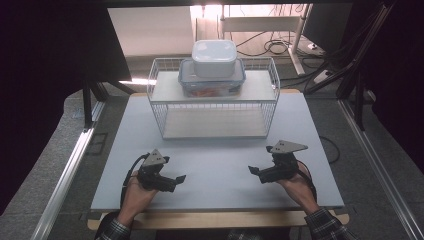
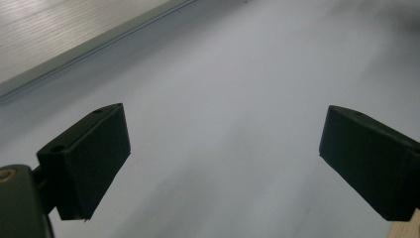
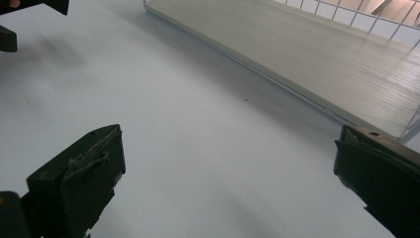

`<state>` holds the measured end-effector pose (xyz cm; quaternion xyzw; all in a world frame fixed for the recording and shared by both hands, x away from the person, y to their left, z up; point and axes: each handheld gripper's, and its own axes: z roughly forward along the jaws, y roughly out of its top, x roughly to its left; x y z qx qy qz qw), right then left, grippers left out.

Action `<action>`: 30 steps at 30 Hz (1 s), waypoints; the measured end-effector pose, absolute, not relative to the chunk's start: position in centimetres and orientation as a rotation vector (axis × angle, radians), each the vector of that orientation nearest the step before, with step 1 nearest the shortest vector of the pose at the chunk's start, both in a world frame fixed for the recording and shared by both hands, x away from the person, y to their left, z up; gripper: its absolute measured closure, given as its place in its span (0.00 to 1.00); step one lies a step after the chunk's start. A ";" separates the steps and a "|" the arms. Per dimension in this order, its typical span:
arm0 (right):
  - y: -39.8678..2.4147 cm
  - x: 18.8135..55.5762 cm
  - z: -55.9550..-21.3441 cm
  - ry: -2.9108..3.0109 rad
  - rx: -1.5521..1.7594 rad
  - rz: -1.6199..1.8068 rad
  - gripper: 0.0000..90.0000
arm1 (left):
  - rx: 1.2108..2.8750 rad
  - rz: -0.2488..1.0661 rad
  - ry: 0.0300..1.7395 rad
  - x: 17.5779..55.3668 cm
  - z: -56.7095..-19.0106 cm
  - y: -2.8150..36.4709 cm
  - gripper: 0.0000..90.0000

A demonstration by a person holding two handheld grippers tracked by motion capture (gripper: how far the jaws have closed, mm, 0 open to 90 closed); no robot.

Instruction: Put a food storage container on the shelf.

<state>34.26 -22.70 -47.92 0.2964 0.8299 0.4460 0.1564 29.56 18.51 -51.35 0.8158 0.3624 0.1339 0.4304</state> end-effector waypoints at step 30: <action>-25.8 33.7 -48.6 2.339 0.918 1.199 0.01 | 2.022 0.366 0.990 28.7 -52.4 21.2 0.06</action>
